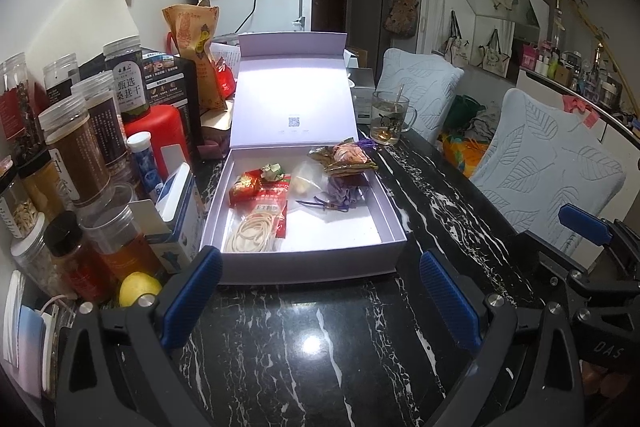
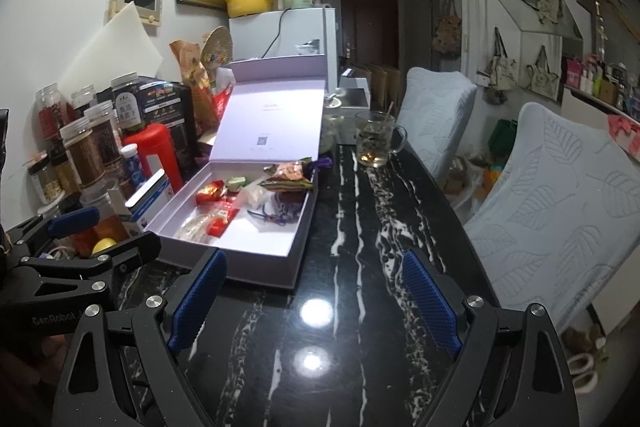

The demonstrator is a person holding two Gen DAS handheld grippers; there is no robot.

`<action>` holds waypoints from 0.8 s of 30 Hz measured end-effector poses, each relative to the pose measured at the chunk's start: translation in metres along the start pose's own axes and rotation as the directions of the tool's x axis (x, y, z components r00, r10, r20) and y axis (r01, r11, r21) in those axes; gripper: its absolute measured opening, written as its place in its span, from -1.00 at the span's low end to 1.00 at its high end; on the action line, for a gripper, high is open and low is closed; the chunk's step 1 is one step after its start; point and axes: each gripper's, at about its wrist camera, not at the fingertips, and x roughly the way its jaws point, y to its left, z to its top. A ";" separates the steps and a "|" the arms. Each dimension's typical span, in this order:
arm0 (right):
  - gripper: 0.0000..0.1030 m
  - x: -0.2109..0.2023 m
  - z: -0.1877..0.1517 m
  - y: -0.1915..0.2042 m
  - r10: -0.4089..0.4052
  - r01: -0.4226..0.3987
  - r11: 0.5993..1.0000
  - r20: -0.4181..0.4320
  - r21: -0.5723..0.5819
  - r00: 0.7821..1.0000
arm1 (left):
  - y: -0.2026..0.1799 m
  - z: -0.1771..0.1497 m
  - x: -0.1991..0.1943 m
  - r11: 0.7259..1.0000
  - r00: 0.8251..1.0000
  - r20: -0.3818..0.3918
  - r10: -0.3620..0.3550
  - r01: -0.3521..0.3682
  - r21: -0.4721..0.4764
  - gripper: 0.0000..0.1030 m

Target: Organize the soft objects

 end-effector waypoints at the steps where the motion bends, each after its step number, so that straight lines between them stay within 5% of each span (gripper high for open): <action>1: 0.76 0.000 0.000 0.000 0.000 0.000 1.000 0.000 0.000 1.000 | 0.000 0.000 0.000 1.000 1.000 0.000 0.001 -0.001 0.000 0.96; 24: 0.76 -0.003 0.000 -0.001 -0.005 0.005 1.000 0.002 0.001 1.000 | -0.003 0.001 0.000 1.000 1.000 -0.006 0.005 -0.005 -0.003 0.96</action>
